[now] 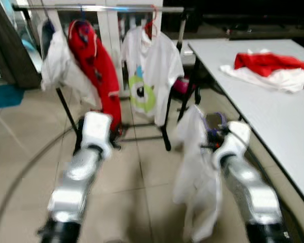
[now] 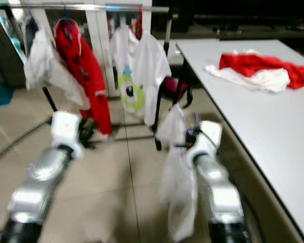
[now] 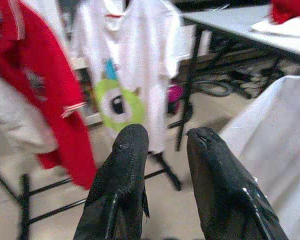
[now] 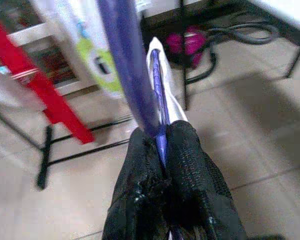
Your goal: Hang hanger
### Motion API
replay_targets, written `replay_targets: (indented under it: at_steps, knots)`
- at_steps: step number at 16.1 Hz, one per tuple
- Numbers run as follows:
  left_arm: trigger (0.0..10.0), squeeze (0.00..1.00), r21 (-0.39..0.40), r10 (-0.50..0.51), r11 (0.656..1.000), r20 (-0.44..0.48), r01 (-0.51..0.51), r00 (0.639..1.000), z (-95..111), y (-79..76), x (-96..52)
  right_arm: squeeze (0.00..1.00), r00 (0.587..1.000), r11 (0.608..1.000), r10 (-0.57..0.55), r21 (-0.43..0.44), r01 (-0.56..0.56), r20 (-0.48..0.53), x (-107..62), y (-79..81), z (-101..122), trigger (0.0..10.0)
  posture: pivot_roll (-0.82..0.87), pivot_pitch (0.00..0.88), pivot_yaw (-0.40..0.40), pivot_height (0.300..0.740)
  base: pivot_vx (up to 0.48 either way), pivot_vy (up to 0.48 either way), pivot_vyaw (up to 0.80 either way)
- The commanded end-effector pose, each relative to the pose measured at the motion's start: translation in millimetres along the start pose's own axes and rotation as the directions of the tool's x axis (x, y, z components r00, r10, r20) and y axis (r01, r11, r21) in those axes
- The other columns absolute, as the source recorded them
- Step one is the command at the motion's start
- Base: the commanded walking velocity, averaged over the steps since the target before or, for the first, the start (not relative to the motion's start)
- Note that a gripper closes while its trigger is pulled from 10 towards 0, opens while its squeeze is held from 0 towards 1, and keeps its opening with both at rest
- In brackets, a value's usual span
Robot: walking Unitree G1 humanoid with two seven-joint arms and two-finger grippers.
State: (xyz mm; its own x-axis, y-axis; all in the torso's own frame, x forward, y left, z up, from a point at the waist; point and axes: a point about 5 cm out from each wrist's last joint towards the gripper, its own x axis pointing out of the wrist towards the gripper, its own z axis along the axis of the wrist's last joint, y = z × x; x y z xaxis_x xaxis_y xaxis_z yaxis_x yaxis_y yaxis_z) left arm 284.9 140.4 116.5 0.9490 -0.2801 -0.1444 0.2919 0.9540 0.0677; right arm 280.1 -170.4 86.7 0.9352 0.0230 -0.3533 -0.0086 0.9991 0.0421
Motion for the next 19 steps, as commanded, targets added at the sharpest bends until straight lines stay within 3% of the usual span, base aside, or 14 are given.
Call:
replay_targets:
  at_steps: [1,7,15,19]
  knots:
    - [10.0,0.00,0.014,0.027,1.000,0.008,-0.027,1.000,3,8.9,-1.6,0.00,0.999,1.000,0.012,0.003,-0.012,0.041,0.6,3.8,10,10.0,0.06,0.030,-0.045,0.740,0.364,0.000,0.00]
    - [10.0,0.00,0.019,0.018,1.000,0.008,-0.018,1.000,3,8.2,0.1,0.00,0.999,0.999,-0.003,-0.034,0.004,0.032,1.7,1.5,9,10.0,0.06,0.025,-0.039,0.740,0.364,0.000,0.00]
    - [10.0,0.00,0.041,-0.020,0.999,0.014,0.020,1.000,10,10.8,8.1,0.00,0.998,0.998,-0.034,0.051,0.032,0.046,-0.8,2.8,5,10.0,0.07,0.008,0.024,0.740,0.364,0.000,0.00]
    - [10.0,0.00,0.042,-0.043,0.998,0.015,0.042,0.999,10,6.1,11.1,0.00,0.997,0.997,-0.067,-0.031,0.068,0.045,-1.3,-4.9,5,10.0,0.06,0.004,0.027,0.740,0.364,0.000,0.36]
